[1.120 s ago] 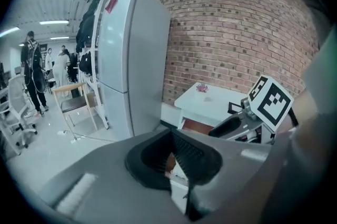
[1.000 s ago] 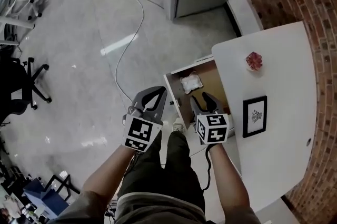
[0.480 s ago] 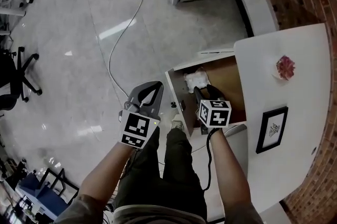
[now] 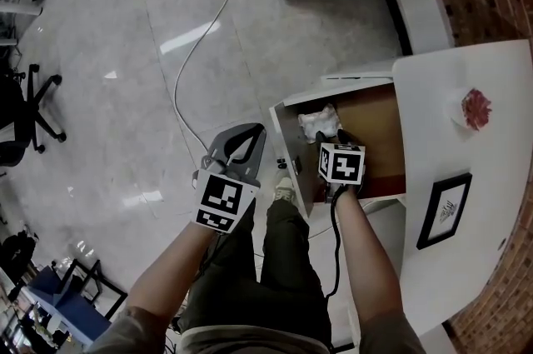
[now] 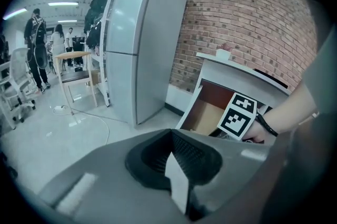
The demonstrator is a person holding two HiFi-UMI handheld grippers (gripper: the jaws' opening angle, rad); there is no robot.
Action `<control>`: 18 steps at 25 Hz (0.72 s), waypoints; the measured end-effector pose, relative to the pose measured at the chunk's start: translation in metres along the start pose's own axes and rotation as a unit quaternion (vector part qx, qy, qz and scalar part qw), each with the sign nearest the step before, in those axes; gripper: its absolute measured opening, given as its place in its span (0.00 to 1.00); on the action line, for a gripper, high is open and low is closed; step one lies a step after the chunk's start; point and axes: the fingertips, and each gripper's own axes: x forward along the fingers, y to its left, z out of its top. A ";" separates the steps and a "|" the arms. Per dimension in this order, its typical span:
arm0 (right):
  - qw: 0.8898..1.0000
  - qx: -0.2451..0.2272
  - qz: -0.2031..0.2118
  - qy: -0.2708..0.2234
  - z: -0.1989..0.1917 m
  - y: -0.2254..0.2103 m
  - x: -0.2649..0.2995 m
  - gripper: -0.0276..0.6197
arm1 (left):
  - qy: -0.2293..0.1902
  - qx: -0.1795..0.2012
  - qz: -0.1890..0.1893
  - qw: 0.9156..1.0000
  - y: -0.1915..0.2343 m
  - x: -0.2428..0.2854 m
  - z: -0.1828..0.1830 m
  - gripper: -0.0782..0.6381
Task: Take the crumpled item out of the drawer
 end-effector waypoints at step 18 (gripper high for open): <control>1.000 0.018 0.014 0.005 -0.007 0.002 0.005 0.11 | 0.002 0.002 0.006 1.000 0.003 -0.014 -0.011 0.11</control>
